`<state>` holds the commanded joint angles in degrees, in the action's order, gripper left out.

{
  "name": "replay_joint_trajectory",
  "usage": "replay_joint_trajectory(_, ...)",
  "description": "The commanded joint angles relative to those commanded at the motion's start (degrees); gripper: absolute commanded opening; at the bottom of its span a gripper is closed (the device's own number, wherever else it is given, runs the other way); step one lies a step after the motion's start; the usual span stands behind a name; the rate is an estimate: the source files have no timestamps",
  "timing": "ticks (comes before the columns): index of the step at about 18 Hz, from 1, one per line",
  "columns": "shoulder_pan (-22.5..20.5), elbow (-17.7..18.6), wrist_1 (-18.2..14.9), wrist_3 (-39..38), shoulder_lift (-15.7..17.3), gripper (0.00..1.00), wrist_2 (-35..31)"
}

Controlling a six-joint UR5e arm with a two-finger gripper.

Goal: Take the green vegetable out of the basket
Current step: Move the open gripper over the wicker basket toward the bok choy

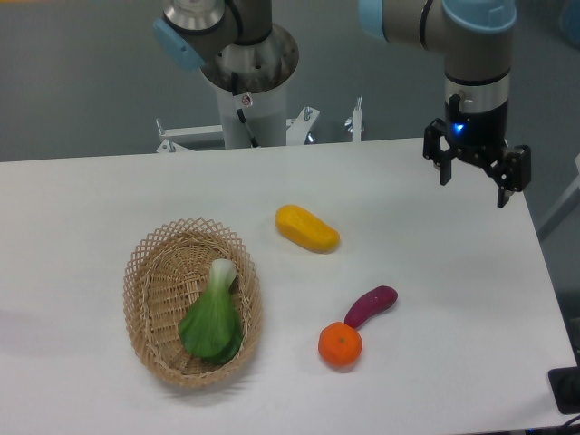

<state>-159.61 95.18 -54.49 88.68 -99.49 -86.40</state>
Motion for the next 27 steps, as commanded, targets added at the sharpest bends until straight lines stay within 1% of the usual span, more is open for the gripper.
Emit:
replay_joint_trajectory(5,0.6,1.3,0.0,-0.2,0.8,1.0,-0.1)
replay_joint_trajectory(11,3.2,5.3,0.0,-1.0,3.2,1.0,0.1)
replay_joint_trajectory(12,3.6,5.6,0.0,-2.8,3.6,1.0,0.2)
replay_joint_trajectory(13,4.7,5.8,0.0,-6.2,3.8,1.0,0.3)
replay_joint_trajectory(15,7.9,6.2,0.1,-16.0,3.5,1.0,0.2)
replay_joint_trajectory(16,9.4,6.1,0.2,-21.3,3.1,1.0,0.1)
replay_joint_trajectory(18,13.1,6.0,0.3,-28.7,1.6,1.0,0.1)
replay_joint_trajectory(20,16.2,6.0,0.5,-33.8,0.7,1.0,0.3)
replay_joint_trajectory(24,23.1,6.0,2.4,-47.6,-2.4,1.0,-0.1)
replay_joint_trajectory(25,24.1,6.2,3.2,-49.6,-3.0,1.0,-0.3)
replay_joint_trajectory(27,27.1,8.1,3.3,-50.6,-3.4,1.0,-0.2)
